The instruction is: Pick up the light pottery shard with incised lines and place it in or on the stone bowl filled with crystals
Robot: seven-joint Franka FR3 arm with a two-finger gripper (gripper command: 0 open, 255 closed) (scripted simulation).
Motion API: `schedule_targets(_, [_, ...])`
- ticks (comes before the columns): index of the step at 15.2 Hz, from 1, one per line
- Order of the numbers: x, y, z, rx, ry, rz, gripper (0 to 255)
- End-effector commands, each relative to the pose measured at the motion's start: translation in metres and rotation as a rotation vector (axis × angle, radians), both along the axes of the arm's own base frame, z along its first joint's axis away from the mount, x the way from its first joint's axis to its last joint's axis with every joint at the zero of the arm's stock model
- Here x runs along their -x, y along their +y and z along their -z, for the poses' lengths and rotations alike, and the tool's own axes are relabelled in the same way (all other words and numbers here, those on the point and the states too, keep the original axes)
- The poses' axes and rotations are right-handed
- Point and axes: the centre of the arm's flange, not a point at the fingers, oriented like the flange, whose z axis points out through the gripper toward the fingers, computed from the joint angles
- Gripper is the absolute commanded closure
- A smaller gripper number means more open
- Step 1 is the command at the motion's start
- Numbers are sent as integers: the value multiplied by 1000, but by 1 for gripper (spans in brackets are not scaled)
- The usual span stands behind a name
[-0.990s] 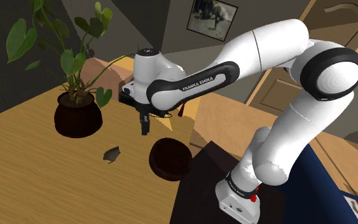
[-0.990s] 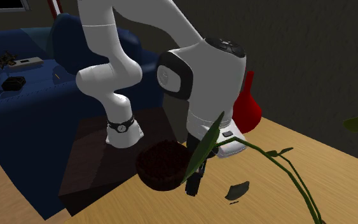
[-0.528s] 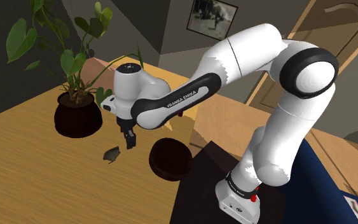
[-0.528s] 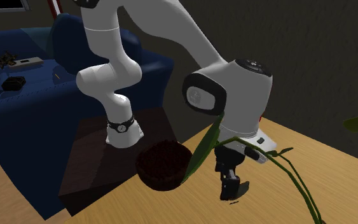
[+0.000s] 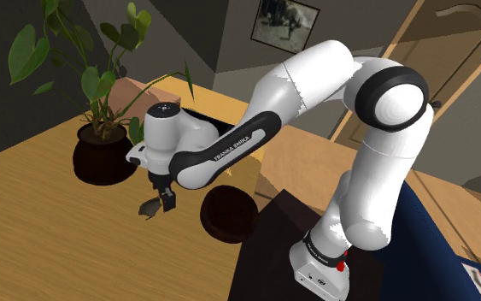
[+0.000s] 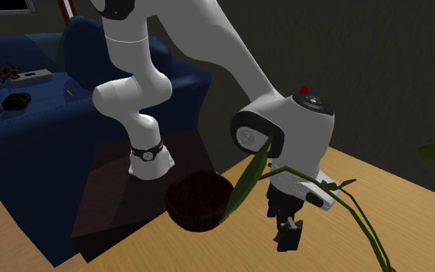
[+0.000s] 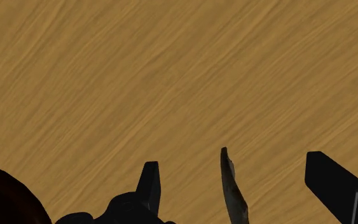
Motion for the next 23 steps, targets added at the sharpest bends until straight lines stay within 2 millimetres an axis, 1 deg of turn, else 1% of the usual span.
schedule_targets(1, [0, -1, 13, 0, 0, 0, 0])
schedule_targets(9, [0, -1, 13, 0, 0, 0, 0])
schedule_targets(10, [0, -1, 13, 0, 0, 0, 255])
schedule_targets(19, [0, -1, 13, 0, 0, 0, 255])
schedule_targets(23, [0, -1, -8, 0, 0, 0, 255])
